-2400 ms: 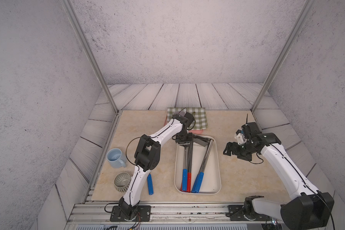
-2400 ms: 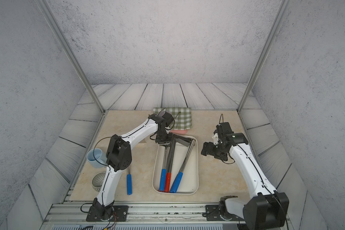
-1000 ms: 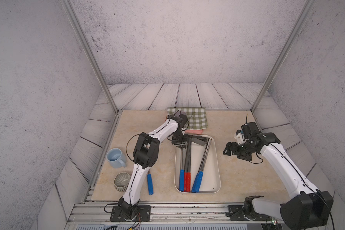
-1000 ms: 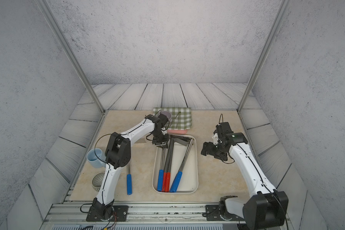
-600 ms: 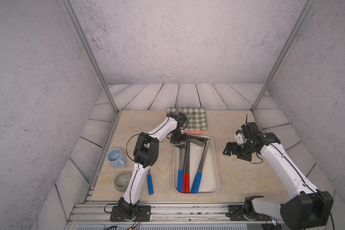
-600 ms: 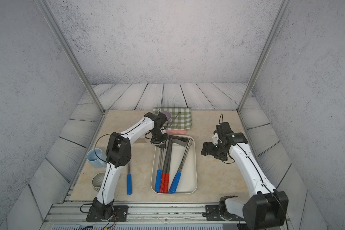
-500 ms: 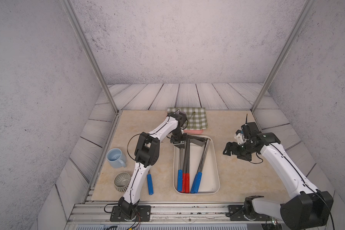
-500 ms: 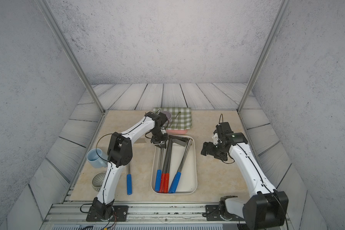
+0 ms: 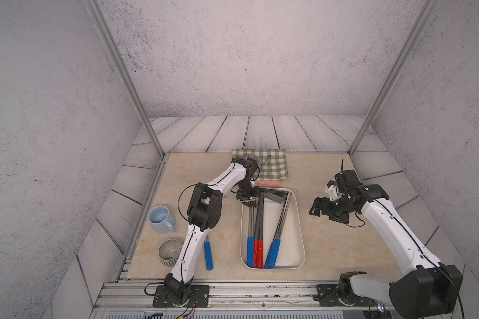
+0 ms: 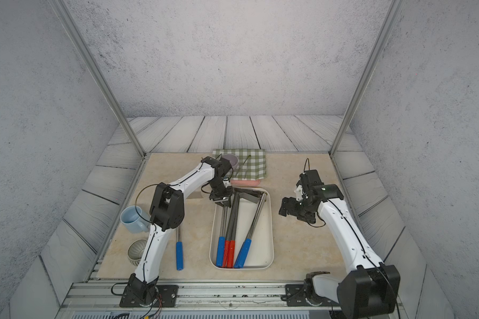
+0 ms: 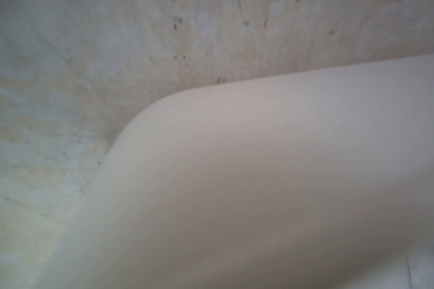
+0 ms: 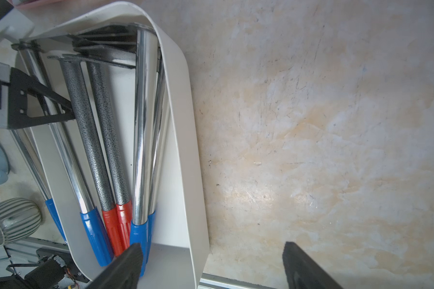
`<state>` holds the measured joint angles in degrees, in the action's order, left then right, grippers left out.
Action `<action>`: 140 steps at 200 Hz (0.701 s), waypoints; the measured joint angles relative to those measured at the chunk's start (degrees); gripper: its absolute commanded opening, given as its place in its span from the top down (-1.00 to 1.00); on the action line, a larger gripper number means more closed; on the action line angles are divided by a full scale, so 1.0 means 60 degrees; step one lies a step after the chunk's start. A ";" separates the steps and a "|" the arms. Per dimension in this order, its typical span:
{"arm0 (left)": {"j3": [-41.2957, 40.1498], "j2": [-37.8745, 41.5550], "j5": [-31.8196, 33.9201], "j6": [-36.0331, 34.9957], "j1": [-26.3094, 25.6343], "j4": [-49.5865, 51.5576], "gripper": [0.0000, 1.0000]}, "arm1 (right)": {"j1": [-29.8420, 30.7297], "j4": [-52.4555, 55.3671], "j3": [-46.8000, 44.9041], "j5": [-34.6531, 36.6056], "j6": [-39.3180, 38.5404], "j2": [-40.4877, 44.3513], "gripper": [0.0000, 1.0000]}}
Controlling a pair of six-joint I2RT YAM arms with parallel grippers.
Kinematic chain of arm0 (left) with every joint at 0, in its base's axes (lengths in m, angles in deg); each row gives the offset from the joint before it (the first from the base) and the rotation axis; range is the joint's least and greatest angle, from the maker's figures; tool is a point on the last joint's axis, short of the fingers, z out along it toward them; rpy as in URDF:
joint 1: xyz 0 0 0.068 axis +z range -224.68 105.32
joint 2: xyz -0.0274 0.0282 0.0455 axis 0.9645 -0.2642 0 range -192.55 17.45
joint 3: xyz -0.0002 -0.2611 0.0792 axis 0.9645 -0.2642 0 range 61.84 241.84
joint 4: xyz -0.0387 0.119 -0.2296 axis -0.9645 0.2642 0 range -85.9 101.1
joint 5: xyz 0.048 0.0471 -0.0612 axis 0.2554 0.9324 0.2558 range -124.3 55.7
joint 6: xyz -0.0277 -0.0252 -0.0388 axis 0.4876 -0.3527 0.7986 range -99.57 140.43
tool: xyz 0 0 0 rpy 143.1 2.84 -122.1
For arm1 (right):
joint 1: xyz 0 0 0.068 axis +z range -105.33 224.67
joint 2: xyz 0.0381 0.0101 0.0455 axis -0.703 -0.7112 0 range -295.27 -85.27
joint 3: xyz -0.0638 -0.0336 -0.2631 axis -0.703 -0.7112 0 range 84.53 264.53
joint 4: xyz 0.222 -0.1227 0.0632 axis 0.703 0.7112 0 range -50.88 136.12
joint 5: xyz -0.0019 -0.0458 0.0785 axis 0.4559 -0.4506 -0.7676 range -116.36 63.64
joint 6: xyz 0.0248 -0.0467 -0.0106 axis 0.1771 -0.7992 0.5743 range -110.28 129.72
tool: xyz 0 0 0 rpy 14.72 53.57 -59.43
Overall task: Put the small hoe into the storage box
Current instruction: Place the hoe in the storage box.
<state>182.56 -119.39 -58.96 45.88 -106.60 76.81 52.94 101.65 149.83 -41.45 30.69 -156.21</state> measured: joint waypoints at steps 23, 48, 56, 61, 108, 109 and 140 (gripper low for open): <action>0.0015 -0.0007 0.0004 0.0004 0.0000 0.0018 1.00 | 0.0000 -0.0018 -0.0026 -0.0007 0.0007 0.0000 -0.79; 0.0004 0.0011 0.0066 0.0004 -0.0004 0.0011 1.00 | 0.0000 -0.0084 -0.0026 -0.0138 0.0062 0.0000 -0.73; -0.0015 0.0033 0.0091 0.0011 -0.0007 -0.0007 1.00 | 0.0000 -0.0124 -0.0022 -0.0244 0.0109 0.0000 -0.65; -0.0025 0.0051 0.0113 0.0018 -0.0011 -0.0018 1.00 | 0.0000 -0.0164 -0.0026 -0.0350 0.0149 0.0000 -0.57; -0.0091 0.0211 0.0433 0.0222 -0.0131 -0.0091 1.00 | 0.0000 -0.0761 0.0076 -0.1661 0.0659 -0.0415 -0.08; -0.0087 0.0219 0.0463 0.0233 -0.0142 -0.0091 1.00 | 0.0000 -0.0761 0.0095 -0.1694 0.0663 -0.0437 -0.08; 0.0193 0.0248 0.1122 0.0525 -0.0375 0.0127 1.00 | 0.0000 -0.1020 0.0382 -0.2040 0.0874 -0.0699 -0.06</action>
<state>183.72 -117.90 -52.23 49.03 -108.85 77.58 52.94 95.53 152.13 -53.69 35.94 -160.41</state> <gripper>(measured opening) 0.251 0.533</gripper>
